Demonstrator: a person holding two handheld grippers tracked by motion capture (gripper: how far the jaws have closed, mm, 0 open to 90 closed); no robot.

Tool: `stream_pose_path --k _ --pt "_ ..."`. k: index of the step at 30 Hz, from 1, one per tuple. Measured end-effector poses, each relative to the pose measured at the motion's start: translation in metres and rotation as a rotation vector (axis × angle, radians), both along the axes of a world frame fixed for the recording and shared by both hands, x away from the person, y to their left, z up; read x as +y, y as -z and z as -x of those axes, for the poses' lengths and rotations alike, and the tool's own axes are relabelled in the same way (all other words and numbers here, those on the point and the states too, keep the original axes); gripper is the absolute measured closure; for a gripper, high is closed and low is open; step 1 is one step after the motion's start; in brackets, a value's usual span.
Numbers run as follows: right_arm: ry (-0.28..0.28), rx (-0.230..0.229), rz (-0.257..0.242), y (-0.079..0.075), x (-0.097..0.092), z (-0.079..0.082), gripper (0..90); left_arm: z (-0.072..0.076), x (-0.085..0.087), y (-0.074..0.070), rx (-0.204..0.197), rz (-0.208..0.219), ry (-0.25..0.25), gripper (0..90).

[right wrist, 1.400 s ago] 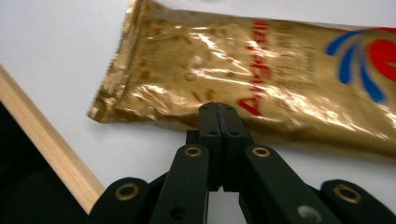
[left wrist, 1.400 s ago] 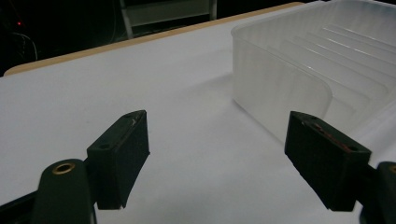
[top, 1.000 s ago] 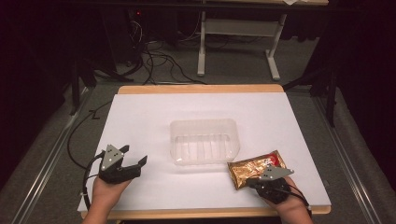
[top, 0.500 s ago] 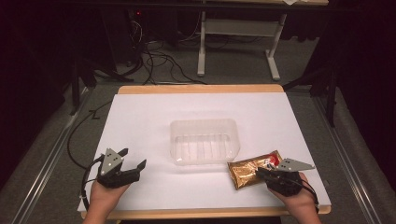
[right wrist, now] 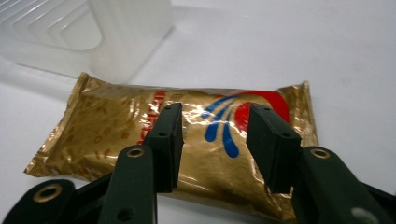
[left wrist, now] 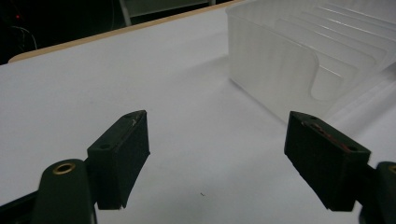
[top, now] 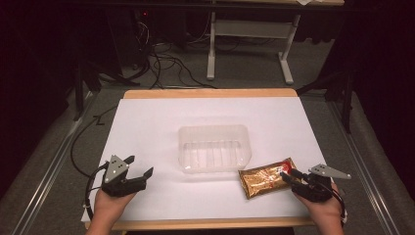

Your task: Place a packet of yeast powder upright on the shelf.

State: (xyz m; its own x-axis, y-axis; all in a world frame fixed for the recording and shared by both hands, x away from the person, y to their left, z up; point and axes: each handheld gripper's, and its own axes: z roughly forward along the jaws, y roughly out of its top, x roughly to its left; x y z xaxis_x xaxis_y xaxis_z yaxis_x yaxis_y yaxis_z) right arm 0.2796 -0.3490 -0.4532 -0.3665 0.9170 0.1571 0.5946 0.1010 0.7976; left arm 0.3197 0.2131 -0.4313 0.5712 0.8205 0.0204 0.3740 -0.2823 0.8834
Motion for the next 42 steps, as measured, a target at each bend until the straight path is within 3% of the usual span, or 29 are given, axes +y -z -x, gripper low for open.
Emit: stream_pose_path --k 7,11,17,19,25,31,42 --pt "0.042 0.004 -0.005 0.002 -0.010 0.000 51.8 -0.003 -0.003 -0.001 -0.004 -0.001 0.005 22.7" --pt "0.086 0.018 -0.046 0.004 -0.019 0.000 50.6 -0.004 -0.002 0.001 0.005 0.003 -0.001 22.7" --pt "0.136 0.055 -0.143 0.011 -0.036 -0.002 47.8 -0.002 -0.003 0.001 0.005 -0.008 0.010 22.7" --pt "0.154 0.099 -0.219 0.017 -0.045 -0.004 47.5 -0.003 -0.004 0.002 0.014 -0.010 0.011 22.7" --pt "0.154 0.143 -0.276 0.025 -0.052 -0.007 50.0 -0.003 -0.007 0.001 0.006 -0.022 0.025 22.7" --pt "0.179 0.175 -0.371 0.031 -0.060 -0.005 53.6 -0.005 -0.006 0.003 0.024 -0.009 0.025 22.7" --pt "0.156 0.206 -0.437 0.035 -0.060 -0.005 59.0 -0.006 -0.006 0.003 0.021 -0.004 0.032 22.7"
